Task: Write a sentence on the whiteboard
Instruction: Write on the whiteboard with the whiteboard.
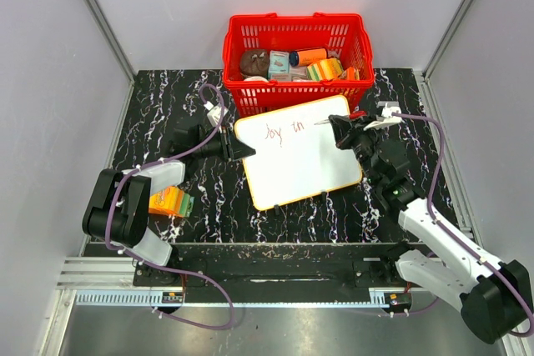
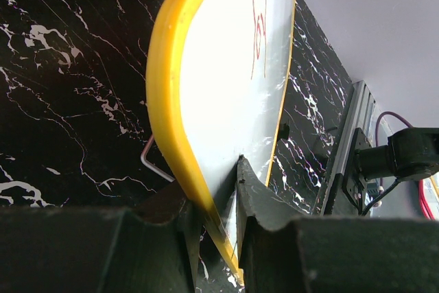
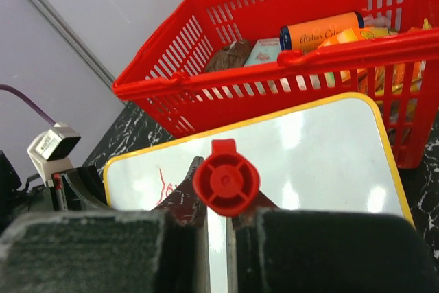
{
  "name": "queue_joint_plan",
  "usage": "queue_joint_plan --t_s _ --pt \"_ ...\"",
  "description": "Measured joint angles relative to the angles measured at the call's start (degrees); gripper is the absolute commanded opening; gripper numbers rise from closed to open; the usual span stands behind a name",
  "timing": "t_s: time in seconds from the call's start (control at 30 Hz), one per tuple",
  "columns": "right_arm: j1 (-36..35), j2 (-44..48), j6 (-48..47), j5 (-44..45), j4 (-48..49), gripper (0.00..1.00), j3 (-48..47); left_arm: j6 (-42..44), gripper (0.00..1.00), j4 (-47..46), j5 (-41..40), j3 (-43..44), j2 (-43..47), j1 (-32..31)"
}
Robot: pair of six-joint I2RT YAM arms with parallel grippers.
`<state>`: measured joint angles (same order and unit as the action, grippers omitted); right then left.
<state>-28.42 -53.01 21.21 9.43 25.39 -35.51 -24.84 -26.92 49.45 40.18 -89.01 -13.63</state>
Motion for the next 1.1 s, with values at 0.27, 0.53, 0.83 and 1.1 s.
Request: queue_joint_plan --t_s 0.27,0.53,0.83,1.1 --pt "0.00 0.00 -0.37 -0.02 -1.84 0.00 0.22 0.00 0.00 0.00 -0.02 0.00 0.00 -0.04" --pt "0.00 -0.33 -0.61 -0.04 -1.90 0.00 0.22 0.02 0.00 0.04 -0.07 0.00 0.00 -0.07" --pt "0.00 -1.66 -2.45 -0.02 -3.17 0.00 0.22 0.04 0.00 0.20 -0.17 0.15 0.02 -0.15" --pt "0.00 -6.12 -5.07 0.92 -4.20 0.00 -1.07 0.42 0.00 0.31 -0.20 0.31 0.02 -0.37"
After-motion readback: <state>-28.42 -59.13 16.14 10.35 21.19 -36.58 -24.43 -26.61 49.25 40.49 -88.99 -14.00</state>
